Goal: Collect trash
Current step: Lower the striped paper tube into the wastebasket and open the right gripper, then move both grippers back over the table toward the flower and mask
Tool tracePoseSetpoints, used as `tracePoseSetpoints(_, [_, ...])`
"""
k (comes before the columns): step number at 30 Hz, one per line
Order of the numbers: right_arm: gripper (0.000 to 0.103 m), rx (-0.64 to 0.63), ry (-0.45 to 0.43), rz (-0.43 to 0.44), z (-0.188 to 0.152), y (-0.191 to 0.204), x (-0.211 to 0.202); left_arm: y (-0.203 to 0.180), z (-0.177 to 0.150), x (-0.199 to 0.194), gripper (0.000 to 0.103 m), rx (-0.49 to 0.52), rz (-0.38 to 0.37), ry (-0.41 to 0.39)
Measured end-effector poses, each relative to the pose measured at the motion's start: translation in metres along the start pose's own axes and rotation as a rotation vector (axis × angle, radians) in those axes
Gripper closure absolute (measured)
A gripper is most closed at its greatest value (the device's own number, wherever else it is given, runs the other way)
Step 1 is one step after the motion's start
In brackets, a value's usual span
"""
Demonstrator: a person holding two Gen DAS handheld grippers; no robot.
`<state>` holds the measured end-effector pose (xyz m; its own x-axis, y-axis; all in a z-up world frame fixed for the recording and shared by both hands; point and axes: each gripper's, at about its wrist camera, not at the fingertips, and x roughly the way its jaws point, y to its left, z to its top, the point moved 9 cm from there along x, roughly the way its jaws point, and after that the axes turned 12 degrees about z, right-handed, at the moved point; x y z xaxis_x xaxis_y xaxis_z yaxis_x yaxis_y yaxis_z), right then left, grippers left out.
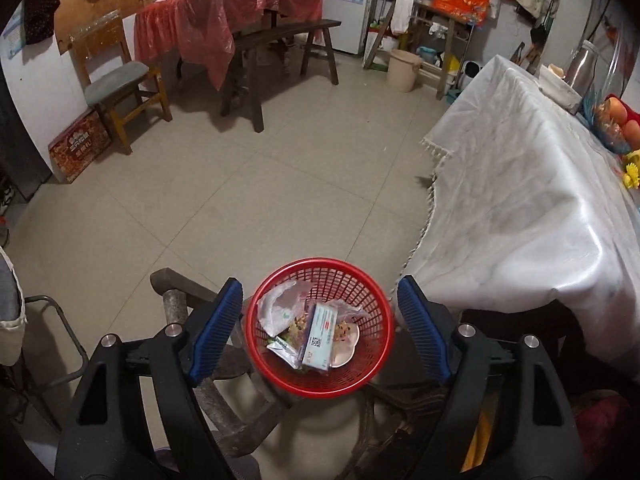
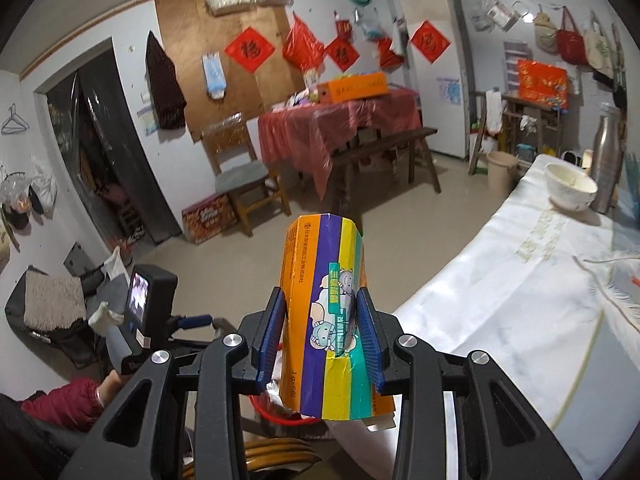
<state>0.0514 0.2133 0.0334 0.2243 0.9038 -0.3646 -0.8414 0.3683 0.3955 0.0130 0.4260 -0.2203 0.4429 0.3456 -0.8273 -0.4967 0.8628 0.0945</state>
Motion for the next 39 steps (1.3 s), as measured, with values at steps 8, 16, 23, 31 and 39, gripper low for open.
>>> tracePoseSetpoints(8, [0.067,0.0,0.104,0.044,-0.018,0.006,0.039,0.033,0.014,-0.017,0.009,-0.027,0.107,-0.083])
tracePoseSetpoints(16, [0.066,-0.041,0.226,0.107,-0.034,0.041,0.092,0.072,0.015,-0.023,0.008,-0.081,0.171,-0.081])
tracePoseSetpoints(23, [0.063,-0.061,0.323,0.153,-0.046,0.065,0.15,0.102,0.015,-0.027,0.008,-0.129,0.218,-0.095])
tracePoseSetpoints(31, [0.05,-0.079,0.309,0.147,-0.039,0.065,0.165,0.106,0.015,-0.031,0.008,-0.148,0.202,-0.104])
tracePoseSetpoints(39, [0.05,-0.037,0.245,0.126,-0.03,0.039,0.133,0.092,0.017,-0.034,0.008,-0.127,0.185,-0.11])
